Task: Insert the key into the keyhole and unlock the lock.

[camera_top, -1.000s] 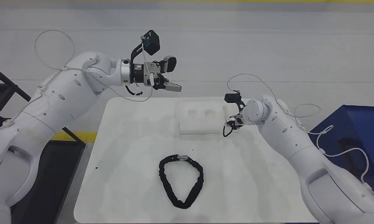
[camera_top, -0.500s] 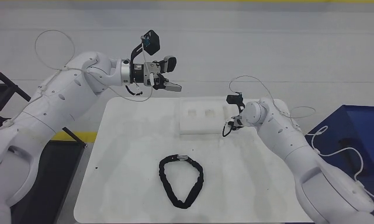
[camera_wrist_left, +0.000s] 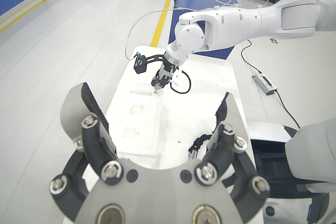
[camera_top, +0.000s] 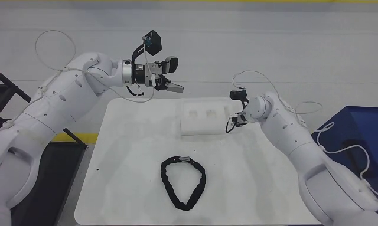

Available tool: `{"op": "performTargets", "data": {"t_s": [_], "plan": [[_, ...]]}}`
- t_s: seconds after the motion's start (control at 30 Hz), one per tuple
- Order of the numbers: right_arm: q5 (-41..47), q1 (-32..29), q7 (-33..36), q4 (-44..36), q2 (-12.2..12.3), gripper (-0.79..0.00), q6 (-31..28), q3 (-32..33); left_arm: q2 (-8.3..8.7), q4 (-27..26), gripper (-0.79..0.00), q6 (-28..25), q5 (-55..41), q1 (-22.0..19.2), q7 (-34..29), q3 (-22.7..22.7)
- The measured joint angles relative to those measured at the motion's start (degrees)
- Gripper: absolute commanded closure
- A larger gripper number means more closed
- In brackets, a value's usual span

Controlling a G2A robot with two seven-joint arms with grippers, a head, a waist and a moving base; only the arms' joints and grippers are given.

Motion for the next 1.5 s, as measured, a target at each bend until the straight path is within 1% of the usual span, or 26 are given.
{"op": "performTargets", "data": {"t_s": [0.1, 0.2, 0.3, 0.4, 0.47, 0.53, 0.63, 0.73, 0.83, 0.93, 1.13, 1.5], "plan": [[-0.7, 0.0, 2.8, -3.5, 1.1, 0.0, 0.2, 1.4, 0.0, 0.0, -0.785, 0.0, 0.0, 0.0, 0.0, 0.0], [-1.3, -1.0, 5.7, -9.5, 2.7, 0.0, 0.1, 3.4, 0.0, 0.0, -0.785, 0.0, 0.0, 0.0, 0.0, 0.0], [-2.1, -3.7, 7.6, -17.3, 5.0, 0.0, 1.0, 6.9, 0.0, 0.0, -0.785, 0.0, 0.0, 0.0, 0.0, 0.0], [-3.8, -8.0, 10.1, -27.7, 7.6, 0.0, 2.9, 11.2, 0.0, 0.0, -0.785, 0.0, 0.0, 0.0, 0.0, 0.0], [-4.0, -12.0, 12.3, -35.6, 9.6, 0.0, 3.2, 15.2, 0.0, 0.0, -0.785, 0.0, 0.0, 0.0, 0.0, 0.0], [-1.3, -16.3, 14.6, -42.8, 11.3, 0.0, 1.1, 20.1, 0.0, 0.0, -0.785, 0.0, 0.0, 0.0, 0.0, 0.0], [5.4, -22.3, 17.4, -50.7, 13.3, 0.0, -3.9, 27.6, 0.0, 0.0, -0.785, 0.0, 0.0, 0.0, 0.0, 0.0], [12.4, -27.1, 19.5, -55.2, 14.6, 0.0, -8.4, 34.2, 0.0, 0.0, -0.785, 0.0, 0.0, 0.0, 0.0, 0.0], [19.0, -30.4, 20.6, -57.0, 15.4, 0.0, -11.5, 38.8, 0.0, 0.0, -0.785, 0.0, 0.0, 0.0, 0.0, 0.0], [25.2, -32.6, 20.4, -56.8, 15.9, 0.0, -14.0, 42.1, 0.0, 0.0, -0.785, 0.0, 0.0, 0.0, 0.0, 0.0], [34.8, -34.9, 17.0, -53.0, 16.2, 0.0, -16.7, 45.1, 0.0, 0.0, -0.785, 0.0, 0.0, 0.0, 0.0, 0.0], [35.2, -34.9, 16.8, -52.5, 16.2, 0.0, -16.8, 45.2, 0.0, 0.0, -0.785, 0.0, 0.0, 0.0, 0.0, 0.0]]}}
